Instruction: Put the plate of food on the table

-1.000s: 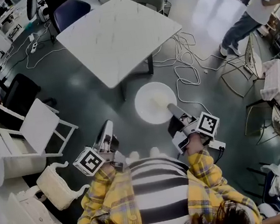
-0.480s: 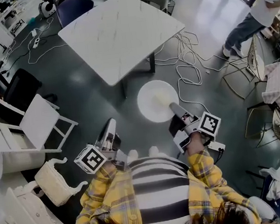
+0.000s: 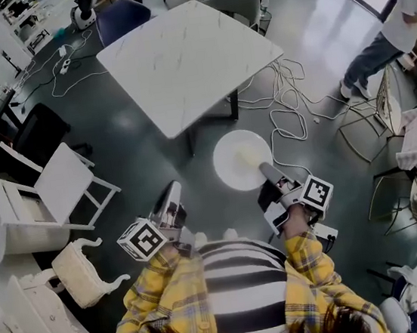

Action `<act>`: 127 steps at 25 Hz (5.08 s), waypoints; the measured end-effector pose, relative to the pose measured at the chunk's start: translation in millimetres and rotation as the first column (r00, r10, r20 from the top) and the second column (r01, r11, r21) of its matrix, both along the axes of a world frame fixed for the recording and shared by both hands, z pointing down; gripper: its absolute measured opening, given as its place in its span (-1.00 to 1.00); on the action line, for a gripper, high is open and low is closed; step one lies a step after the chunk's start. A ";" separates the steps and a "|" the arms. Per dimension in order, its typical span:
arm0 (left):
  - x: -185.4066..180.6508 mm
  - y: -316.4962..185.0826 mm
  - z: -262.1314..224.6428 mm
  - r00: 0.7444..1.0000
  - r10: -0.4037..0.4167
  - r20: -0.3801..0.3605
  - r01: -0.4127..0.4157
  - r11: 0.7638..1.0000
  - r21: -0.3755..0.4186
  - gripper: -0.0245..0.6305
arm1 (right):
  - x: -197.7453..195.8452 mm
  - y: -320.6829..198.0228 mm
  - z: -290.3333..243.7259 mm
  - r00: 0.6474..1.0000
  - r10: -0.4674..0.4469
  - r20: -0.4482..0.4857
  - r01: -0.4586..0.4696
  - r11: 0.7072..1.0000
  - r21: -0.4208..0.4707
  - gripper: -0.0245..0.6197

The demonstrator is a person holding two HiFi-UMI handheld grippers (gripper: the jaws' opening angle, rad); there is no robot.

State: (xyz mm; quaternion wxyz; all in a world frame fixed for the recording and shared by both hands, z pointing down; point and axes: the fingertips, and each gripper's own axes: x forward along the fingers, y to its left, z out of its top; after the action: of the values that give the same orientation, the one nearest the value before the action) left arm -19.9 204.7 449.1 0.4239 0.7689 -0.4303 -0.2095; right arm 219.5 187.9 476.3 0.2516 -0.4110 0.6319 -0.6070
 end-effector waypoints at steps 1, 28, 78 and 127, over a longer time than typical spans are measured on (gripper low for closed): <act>1.1 -2.3 -2.1 1.000 -0.003 0.001 0.003 1.000 0.007 -0.97 | 1.5 -2.4 0.0 1.000 -0.004 0.001 0.004 1.000 0.001 -0.89; 26.5 -165.5 -8.7 0.955 0.133 0.265 -0.158 0.984 0.077 -0.97 | -29.4 -149.5 13.3 0.991 -0.082 -0.102 0.079 0.996 -0.032 -0.89; 44.0 -528.5 -13.2 0.887 0.070 0.456 -0.113 0.991 0.067 -0.97 | -72.4 -508.0 16.1 0.928 -0.271 -0.256 0.274 0.961 -0.024 -0.88; -125.0 -549.0 75.1 0.842 -0.150 0.518 0.232 0.968 -0.096 -0.96 | -296.6 -626.0 117.8 0.881 -0.446 -0.159 0.435 0.895 -0.101 -0.89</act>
State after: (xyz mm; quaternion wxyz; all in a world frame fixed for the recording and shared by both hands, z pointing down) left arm -144.9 -344.2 524.2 0.3312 0.7149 -0.6158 -0.0077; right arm -77.2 -438.1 594.2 0.0368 -0.3170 0.7095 -0.6283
